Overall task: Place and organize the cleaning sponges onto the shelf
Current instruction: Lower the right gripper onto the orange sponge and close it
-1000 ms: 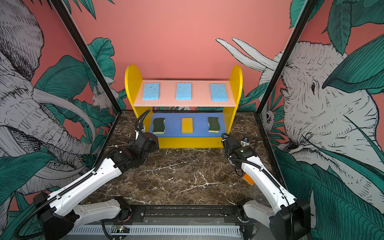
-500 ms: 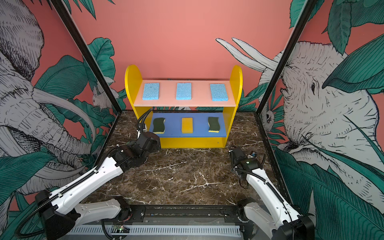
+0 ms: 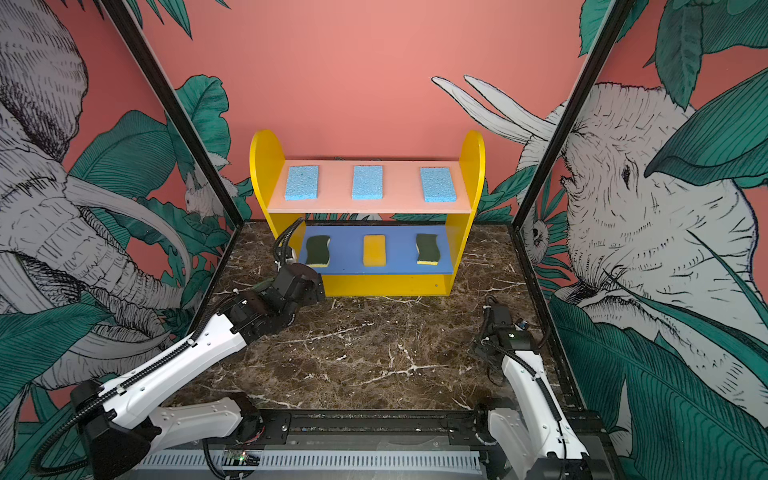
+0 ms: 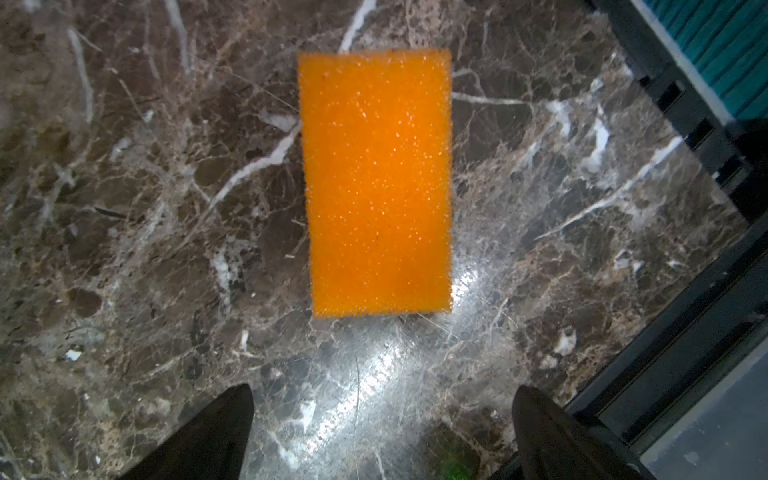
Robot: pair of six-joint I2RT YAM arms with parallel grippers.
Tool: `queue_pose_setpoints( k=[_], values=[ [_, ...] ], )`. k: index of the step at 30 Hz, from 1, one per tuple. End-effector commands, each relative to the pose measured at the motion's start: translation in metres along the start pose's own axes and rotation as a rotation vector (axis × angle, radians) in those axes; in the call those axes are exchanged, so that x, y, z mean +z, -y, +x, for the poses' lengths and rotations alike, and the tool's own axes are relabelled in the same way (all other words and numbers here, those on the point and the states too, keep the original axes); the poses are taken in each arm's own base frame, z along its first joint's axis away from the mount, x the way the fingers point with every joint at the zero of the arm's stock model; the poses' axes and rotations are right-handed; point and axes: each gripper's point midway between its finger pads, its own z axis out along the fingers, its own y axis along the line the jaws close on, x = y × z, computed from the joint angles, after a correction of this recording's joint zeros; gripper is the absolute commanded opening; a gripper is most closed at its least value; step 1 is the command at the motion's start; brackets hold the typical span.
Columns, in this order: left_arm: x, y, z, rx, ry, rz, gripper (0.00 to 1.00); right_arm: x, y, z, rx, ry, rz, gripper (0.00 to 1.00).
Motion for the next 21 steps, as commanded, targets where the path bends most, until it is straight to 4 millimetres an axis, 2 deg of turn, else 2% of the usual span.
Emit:
queue_pose_setpoints(
  k=[1, 6, 14, 17, 21],
  values=[
    [0.0, 0.002, -0.004, -0.022, 0.0, 0.004, 0.93, 0.007, 0.0, 0.0, 0.004, -0.02, -0.026, 1.0],
    [0.003, 0.007, -0.004, -0.015, -0.018, 0.004, 0.93, 0.013, 0.003, -0.012, 0.04, 0.0, -0.035, 0.99],
    [0.007, 0.017, -0.006, -0.016, -0.042, 0.006, 0.93, 0.034, -0.005, -0.011, 0.084, -0.068, -0.1, 0.99],
    [0.007, 0.019, -0.007, -0.018, -0.043, 0.008, 0.93, 0.037, -0.013, -0.015, 0.085, -0.063, -0.162, 0.99],
    [0.009, 0.022, -0.007, -0.02, -0.048, 0.012, 0.92, 0.039, -0.013, -0.019, 0.085, -0.042, -0.171, 0.99]
  ],
)
